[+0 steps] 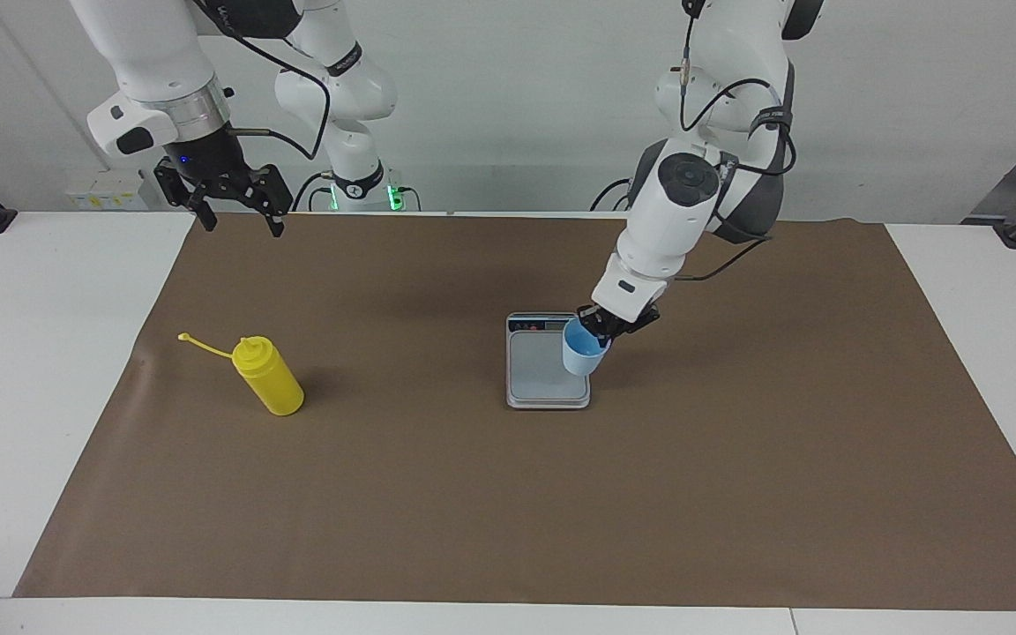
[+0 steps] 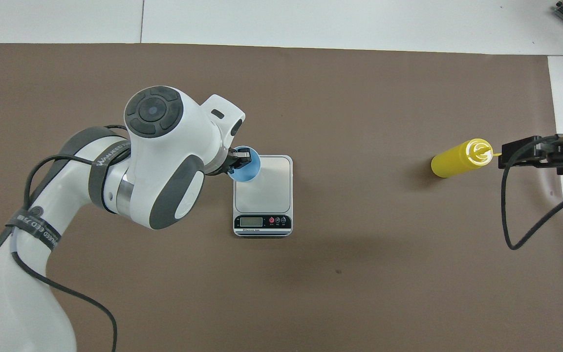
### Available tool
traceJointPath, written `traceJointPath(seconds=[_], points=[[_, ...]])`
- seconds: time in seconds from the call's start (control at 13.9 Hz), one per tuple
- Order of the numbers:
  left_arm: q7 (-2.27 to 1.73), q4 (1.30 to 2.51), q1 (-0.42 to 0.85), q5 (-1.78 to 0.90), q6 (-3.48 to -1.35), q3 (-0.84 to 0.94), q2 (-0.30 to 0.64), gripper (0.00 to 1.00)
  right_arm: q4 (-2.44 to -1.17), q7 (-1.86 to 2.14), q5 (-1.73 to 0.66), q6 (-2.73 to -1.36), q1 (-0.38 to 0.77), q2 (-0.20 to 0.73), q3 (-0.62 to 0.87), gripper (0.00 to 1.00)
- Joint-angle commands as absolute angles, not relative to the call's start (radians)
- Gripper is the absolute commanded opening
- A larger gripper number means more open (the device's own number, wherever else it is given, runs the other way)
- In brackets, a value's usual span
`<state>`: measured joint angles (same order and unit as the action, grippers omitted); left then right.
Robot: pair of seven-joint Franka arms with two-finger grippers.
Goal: Pour seasoning into cup on scale with both arms
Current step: 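Carry the blue cup with the left gripper onto the scale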
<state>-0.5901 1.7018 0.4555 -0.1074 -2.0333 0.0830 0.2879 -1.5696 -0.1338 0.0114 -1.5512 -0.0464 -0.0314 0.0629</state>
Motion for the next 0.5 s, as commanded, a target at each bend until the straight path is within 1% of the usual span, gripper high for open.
traceJointPath(seconds=[0.0,0.43], points=[[-0.606,1.681,0.491,-0.129,-2.04,0.066,0.304,0.0,-1.563,-0.14,-0.002,-1.536,-0.061,-0.029,0.074,1.0],[-0.617,1.695,0.512,-0.121,-2.072,0.066,0.337,0.0,-1.563,-0.137,-0.002,-1.554,-0.084,-0.028,0.069,1.0]])
